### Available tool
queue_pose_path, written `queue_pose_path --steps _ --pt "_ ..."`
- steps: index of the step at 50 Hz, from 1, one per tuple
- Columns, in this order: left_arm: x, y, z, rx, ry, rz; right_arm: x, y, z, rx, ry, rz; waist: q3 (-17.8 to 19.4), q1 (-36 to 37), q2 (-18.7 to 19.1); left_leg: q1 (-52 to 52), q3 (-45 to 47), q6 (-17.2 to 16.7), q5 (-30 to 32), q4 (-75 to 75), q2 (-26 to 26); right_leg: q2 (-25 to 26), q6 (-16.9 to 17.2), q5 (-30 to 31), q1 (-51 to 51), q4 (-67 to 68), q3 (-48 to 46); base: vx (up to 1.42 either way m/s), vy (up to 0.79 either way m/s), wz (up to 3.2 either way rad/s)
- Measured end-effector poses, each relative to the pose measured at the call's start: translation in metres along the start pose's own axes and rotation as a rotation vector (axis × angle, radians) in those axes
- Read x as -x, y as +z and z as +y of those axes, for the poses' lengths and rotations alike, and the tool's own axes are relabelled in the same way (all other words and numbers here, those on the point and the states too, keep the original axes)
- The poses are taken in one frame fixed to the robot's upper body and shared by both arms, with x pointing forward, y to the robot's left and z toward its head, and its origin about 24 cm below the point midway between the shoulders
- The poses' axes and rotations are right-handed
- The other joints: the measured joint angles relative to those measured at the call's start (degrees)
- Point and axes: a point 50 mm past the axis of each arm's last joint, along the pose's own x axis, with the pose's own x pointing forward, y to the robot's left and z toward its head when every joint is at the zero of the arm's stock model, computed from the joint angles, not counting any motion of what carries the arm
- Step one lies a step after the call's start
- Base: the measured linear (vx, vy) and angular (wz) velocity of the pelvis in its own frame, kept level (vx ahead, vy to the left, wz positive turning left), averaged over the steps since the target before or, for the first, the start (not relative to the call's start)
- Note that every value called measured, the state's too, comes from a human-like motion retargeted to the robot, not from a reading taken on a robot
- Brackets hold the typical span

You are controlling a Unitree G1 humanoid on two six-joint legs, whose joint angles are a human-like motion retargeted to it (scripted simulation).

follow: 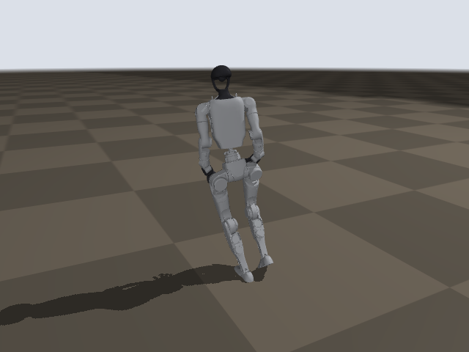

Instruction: Walk run

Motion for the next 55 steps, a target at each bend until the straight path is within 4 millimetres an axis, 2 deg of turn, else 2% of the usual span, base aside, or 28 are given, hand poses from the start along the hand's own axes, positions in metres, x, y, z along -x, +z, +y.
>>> queue_pose_path --steps 4,8,10,12,13,14,15,17,18,20,24,27,30,32,33,34,35,37,38,40,42,46,48,50,51,52,53,55 --pt "0.0 0.0 -0.013 -0.027 -0.029 0.018 0.002 0.011 -0.019 0.022 -0.15 -0.088 0.63 -7.16 1.96 9.81 -2.55 -3.22 9.93 -7.46 -0.72 -2.75 3.87 -3.79 -4.23 -17.95 0.17 1.28 -0.36 1.88" --pt "0.001 -0.002 -0.025 0.09 0.075 0.039 -0.001 0.01 -0.029 0.087 -0.149 -0.077 -0.24 -10.67 2.89 17.71 0.0 -10.95 29.09 -10.91 2.33 -2.71 8.01 -8.47 -4.45 -32.47 4.84 1.18 -0.44 0.86" --pt "0.0 0.0 -0.031 0.181 0.083 0.032 -0.002 0.007 -0.031 0.122 -0.102 -0.064 -0.73 -10.2 2.1 19.71 -1.39 -16.76 39.34 -8.12 1.68 -2.63 3.08 -1.36 -3.64 -33.2 1.48 1.36 -0.57 -0.08" --pt "0.003 -0.003 -0.032 0.237 0.09 0.024 -0.004 0.007 -0.03 0.141 -0.057 -0.058 -1.5 -7.83 1.21 17.88 -2.78 -22.84 47.46 0.7 -0.06 -3.23 -2.73 -7.45 -1.17 -30.56 -1.35 1.32 -0.56 -0.69" --pt "0.007 -0.007 -0.033 0.253 0.099 0.023 -0.003 0.006 -0.025 0.146 -0.025 -0.057 -1.31 -6.67 0.77 15.0 -1.96 -24.6 50.87 10.61 -0.38 1.59 -4.11 -10.5 0.82 -27.17 9.31 1.23 -0.45 -0.3" --pt "0.008 -0.009 -0.031 0.242 0.111 0.014 -0.003 0.006 -0.024 0.146 -0.011 -0.056 -0.58 -6.19 1.23 11.42 -2.58 -25.19 52.01 19.61 0.24 3.41 -4.69 -13.09 1.78 -24.1 11.63 1.35 -0.48 0.43" --pt "0.009 -0.008 -0.026 0.217 0.122 0.001 -0.005 0.006 -0.024 0.142 -0.006 -0.056 0.41 -6.06 2.14 7.48 -3.93 -25.19 52.01 28.17 1.33 3.75 -4.88 -15.45 2.24 -21.18 9.78 1.25 -0.55 0.95" --pt "0.007 -0.002 -0.016 0.201 0.139 -0.043 -0.007 0.001 -0.023 0.146 0.044 -0.026 -0.53 -5.48 -0.51 0.38 -5.26 -24.12 45.62 32.91 -1.69 0.26 -5.51 -16.51 6.44 -23.64 7.08 1.1 -0.57 0.84" --pt "0.007 0.004 -0.014 0.207 0.137 -0.077 -0.007 -0.003 -0.02 0.141 0.08 0.004 -0.96 -5.03 -1.38 -2.95 -2.51 -20.92 41.22 34.27 -0.12 0.49 -6.45 -17.19 8.61 -24.64 6.44 1.38 -0.56 0.49" --pt "0.006 0.015 -0.01 0.246 0.161 -0.146 -0.004 -0.013 -0.015 0.123 0.133 0.067 -1.2 -2.64 -2.77 -9.28 -1.35 -17.04 32.64 32.69 -1.64 2.3 -7.49 -16.82 13.24 -27.88 8.98 1.49 -0.5 0.05" --pt "0.011 0.022 0.009 0.299 0.344 -0.213 0.0 -0.019 -0.007 0.074 0.209 0.112 0.3 4.14 -6.08 -18.68 6.35 -8.95 23.02 17.65 -0.59 2.52 -7.13 -4.37 22.48 -36.27 4.12 1.24 -0.44 -0.47" --pt "0.017 0.022 0.023 0.252 0.475 -0.224 0.005 -0.019 -0.003 0.08 0.206 0.102 1.11 9.07 -7.92 -19.26 9.74 -2.7 17.74 -0.7 -2.05 4.0 -4.42 9.77 29.74 -40.51 3.08 1.37 -0.41 -0.53" --pt "0.016 0.018 0.03 0.213 0.533 -0.168 0.008 -0.022 0.004 0.096 0.195 0.112 1.38 12.48 -9.88 -18.09 7.68 -3.07 14.91 -10.94 -4.79 3.91 1.4 25.09 34.26 -39.42 2.87 1.34 -0.39 -0.29" --pt "0.013 0.017 0.03 0.221 0.493 -0.134 0.01 -0.024 0.012 0.079 0.204 0.137 2.87 11.75 -12.52 -15.19 11.96 4.81 20.04 -8.43 -5.89 2.89 7.45 27.17 32.97 -24.73 5.02 1.89 -0.67 0.54" --pt "0.011 0.014 0.031 0.226 0.457 -0.127 0.009 -0.024 0.015 0.061 0.206 0.145 2.94 9.64 -14.19 -13.11 14.51 4.81 14.94 -5.47 -5.85 2.49 9.75 27.17 30.93 -15.53 3.48 1.78 -0.74 1.17" --pt "0.011 0.011 0.028 0.237 0.406 -0.121 0.008 -0.023 0.019 0.038 0.219 0.145 3.1 7.56 -14.9 -12.99 9.34 4.81 11.08 -0.93 -8.98 2.99 11.86 27.17 29.08 -7.44 3.1 1.67 -0.46 1.37" --pt "0.011 0.008 0.022 0.251 0.347 -0.116 0.007 -0.021 0.025 0.013 0.237 0.141 3.31 5.5 -15.14 -13.83 0.31 4.81 7.85 4.41 -13.68 3.93 13.89 27.17 27.33 0.11 3.29 1.65 -0.26 0.61" --pt "0.014 -0.007 0.019 0.305 0.292 -0.068 -0.002 -0.012 0.024 0.033 0.273 0.099 2.13 2.01 -9.79 -12.9 -3.37 1.77 3.67 7.63 -6.54 10.9 12.01 25.72 22.23 -0.42 5.24 1.42 -0.35 -0.33" --pt "0.013 -0.009 0.015 0.318 0.259 -0.049 -0.006 -0.01 0.019 0.055 0.276 0.092 1.72 1.37 -6.83 -10.59 -1.51 0.83 1.62 7.83 -2.0 12.5 9.67 21.34 18.8 1.28 4.7 1.26 -0.32 -0.59" --pt "0.011 -0.012 0.005 0.316 0.21 -0.016 -0.007 -0.008 0.008 0.111 0.258 0.074 0.99 1.81 -3.58 -5.56 0.94 -1.0 -0.29 5.74 1.96 12.34 4.87 12.34 13.04 2.32 5.05 1.43 -0.32 -0.74" --pt "0.01 -0.013 -0.001 0.278 0.173 0.009 -0.004 -0.005 -0.003 0.155 0.182 0.028 1.03 0.97 -2.0 -0.56 0.46 -2.51 1.7 1.26 1.05 8.89 2.4 4.83 6.92 0.21 3.68 1.2 -0.21 -0.32" --pt "0.005 -0.009 -0.021 0.226 0.097 0.019 0.001 0.004 -0.017 0.102 -0.015 -0.066 0.89 -4.27 1.09 10.45 2.27 -7.25 16.25 -8.92 0.51 1.13 2.43 -2.11 -0.73 -16.05 -1.21 1.36 -0.21 0.63" --pt "0.004 -0.008 -0.029 0.227 0.075 0.012 0.001 0.007 -0.025 0.068 -0.075 -0.097 1.13 -8.08 2.18 15.06 1.87 -10.54 26.46 -11.39 0.37 0.5 2.41 -5.46 -2.3 -26.7 0.99 1.45 -0.33 1.12" --pt "0.003 -0.008 -0.033 0.236 0.05 0.01 -0.002 0.007 -0.031 0.061 -0.093 -0.1 1.46 -10.97 3.26 18.54 2.35 -14.36 36.97 -11.71 1.36 1.16 4.26 -9.66 -2.25 -35.81 6.15 1.61 -0.47 0.77" --pt "0.003 -0.008 -0.033 0.239 0.043 0.007 -0.004 0.007 -0.034 0.072 -0.085 -0.096 1.8 -11.49 3.43 19.9 2.52 -17.36 41.78 -10.42 1.7 0.47 4.43 -10.22 -1.73 -37.97 5.68 1.48 -0.42 0.35" --pt "0.003 -0.008 -0.03 0.24 0.039 0.0 -0.007 0.008 -0.037 0.086 -0.075 -0.092 2.24 -11.97 3.21 20.92 1.85 -20.52 46.39 -8.39 1.21 -0.27 3.74 -8.78 -1.18 -39.13 5.1 1.22 -0.27 0.17" --pt "0.003 -0.007 -0.025 0.234 0.041 -0.014 -0.01 0.009 -0.04 0.106 -0.062 -0.089 2.89 -12.37 2.23 21.25 -0.48 -24.02 50.6 -4.88 -0.94 -1.14 1.33 -3.31 -0.55 -38.3 4.29 1.26 -0.2 -0.19" --pt "0.008 -0.01 -0.014 0.209 0.064 -0.048 -0.014 0.012 -0.038 0.146 -0.019 -0.091 2.73 -9.87 1.43 14.99 3.55 -25.19 52.01 13.41 -1.45 -0.62 -5.31 -4.77 0.15 -30.76 4.32 1.51 -0.31 -0.85"
